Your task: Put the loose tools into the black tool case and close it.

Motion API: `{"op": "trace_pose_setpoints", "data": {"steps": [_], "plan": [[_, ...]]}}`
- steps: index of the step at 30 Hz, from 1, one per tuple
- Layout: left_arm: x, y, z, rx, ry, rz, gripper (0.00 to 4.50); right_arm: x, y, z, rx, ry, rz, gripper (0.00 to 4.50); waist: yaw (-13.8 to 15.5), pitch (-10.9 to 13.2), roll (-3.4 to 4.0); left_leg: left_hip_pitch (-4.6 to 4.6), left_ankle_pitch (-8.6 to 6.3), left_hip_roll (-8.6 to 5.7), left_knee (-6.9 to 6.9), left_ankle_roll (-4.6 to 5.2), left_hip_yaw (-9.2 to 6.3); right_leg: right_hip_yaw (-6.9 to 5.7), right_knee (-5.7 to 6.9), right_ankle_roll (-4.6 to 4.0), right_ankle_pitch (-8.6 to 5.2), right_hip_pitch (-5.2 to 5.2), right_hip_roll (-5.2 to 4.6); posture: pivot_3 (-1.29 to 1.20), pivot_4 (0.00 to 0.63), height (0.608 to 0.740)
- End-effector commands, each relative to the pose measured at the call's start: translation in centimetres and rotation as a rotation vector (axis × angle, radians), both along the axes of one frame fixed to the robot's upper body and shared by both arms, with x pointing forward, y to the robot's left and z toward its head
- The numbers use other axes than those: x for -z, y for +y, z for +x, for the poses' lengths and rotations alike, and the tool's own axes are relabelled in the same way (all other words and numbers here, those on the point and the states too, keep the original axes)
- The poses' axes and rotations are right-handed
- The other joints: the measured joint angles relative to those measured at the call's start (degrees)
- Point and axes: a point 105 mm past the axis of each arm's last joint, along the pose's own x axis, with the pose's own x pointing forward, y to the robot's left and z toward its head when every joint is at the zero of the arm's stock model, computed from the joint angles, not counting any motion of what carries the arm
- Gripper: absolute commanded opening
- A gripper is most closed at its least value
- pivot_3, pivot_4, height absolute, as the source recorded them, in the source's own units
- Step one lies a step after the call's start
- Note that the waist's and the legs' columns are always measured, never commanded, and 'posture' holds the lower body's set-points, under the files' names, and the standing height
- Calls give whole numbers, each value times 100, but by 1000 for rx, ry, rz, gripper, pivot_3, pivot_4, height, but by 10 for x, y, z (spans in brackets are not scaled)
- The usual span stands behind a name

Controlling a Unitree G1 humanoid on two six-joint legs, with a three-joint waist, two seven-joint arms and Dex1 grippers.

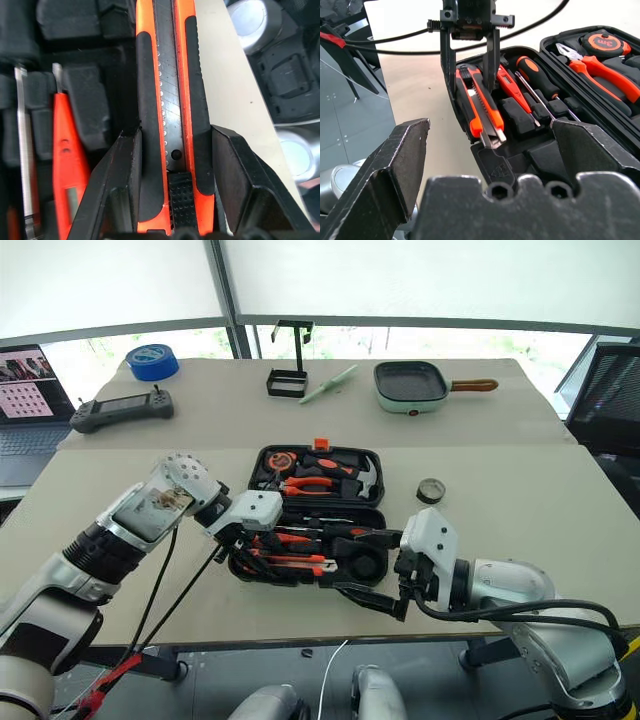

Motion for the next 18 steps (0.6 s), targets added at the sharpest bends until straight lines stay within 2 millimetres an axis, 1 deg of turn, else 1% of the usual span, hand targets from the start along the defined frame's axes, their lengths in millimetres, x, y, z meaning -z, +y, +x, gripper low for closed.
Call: {"op": "trace_pose_setpoints", "data": {"steps": [1, 2, 5, 6, 7, 8, 10, 12, 14, 15, 16, 18], "plan": [[-10, -7, -3, -3, 37, -25, 2589, -9, 1, -1, 4, -56, 7, 4500, -4, 0, 0, -2, -1, 0, 2, 1, 0, 0, 0, 1, 0, 0, 0, 0, 150, 740], [-11, -8, -3, 1, 29, -26, 2740, -9, 1, -1, 5, -57, 5, 4500, -8, 0, 0, -3, -1, 0, 6, 2, 0, 0, 0, 1, 1, 0, 0, 0, 150, 740], [-14, -6, 0, 4, -4, -19, 3907, -9, 1, -1, 2, -59, 5, 4500, -2, 0, 0, -5, -2, 0, 10, 4, 0, 0, 0, 3, 2, 0, 0, 0, 150, 740], [-19, -5, -2, 9, 6, -36, 4273, -9, 1, -1, 1, -60, 5, 4500, -2, 0, 0, -5, -2, 0, 10, 4, 0, 0, 0, 4, 2, 0, 0, 0, 150, 740], [-25, -5, -5, 14, 14, -55, 4479, -9, 1, -1, 1, -59, 5, 4500, -6, 0, 0, -5, -2, 0, 10, 4, 0, 0, 0, 4, 2, 0, 0, 0, 150, 740], [-28, -5, -7, 18, 20, -67, 4479, -9, 1, -1, 1, -59, 5, 4500, -10, 0, 0, -7, -3, 0, 10, 4, -1, 0, 1, 4, 2, -3, 0, 0, 150, 740], [-42, -6, -10, 28, 24, -118, 4479, -9, 1, -1, 0, -58, 3, 4500, -11, 0, 0, -9, -3, 0, 10, 3, 0, 1, 2, 3, 2, -7, 0, 0, 150, 740], [-49, -6, -7, 25, -2, -146, 4479, -9, 1, -1, -3, -58, 4, 4500, 3, 0, 0, -15, -2, 0, 13, 3, -1, 0, 3, 3, 2, -12, -1, 0, 150, 740], [-42, 0, -3, 31, -47, -119, 3950, -10, 2, 0, -6, -58, 3, 4500, 1, 0, 0, -16, -2, -1, 15, 3, -1, 0, 3, 3, 3, -12, -1, 0, 150, 740], [-37, 2, -2, 35, -61, -100, 3819, -10, 2, 0, -8, -59, 3, 4500, 0, 0, 0, -15, -2, -1, 15, 3, -1, 0, 3, 3, 3, -12, -1, 0, 150, 740], [-31, 4, -1, 44, -73, -85, 3372, -10, 2, 0, -8, -60, 2, 4500, -4, 0, 0, -15, -2, -2, 15, 3, -1, 0, 3, 3, 3, -12, -1, 0, 150, 740], [-23, 5, -2, 54, -80, -63, 2717, -10, 2, 1, -8, -62, 2, 4500, -9, 0, 0, -14, -2, -2, 15, 3, 0, 1, 3, 3, 3, -12, -1, 0, 150, 740]]}}
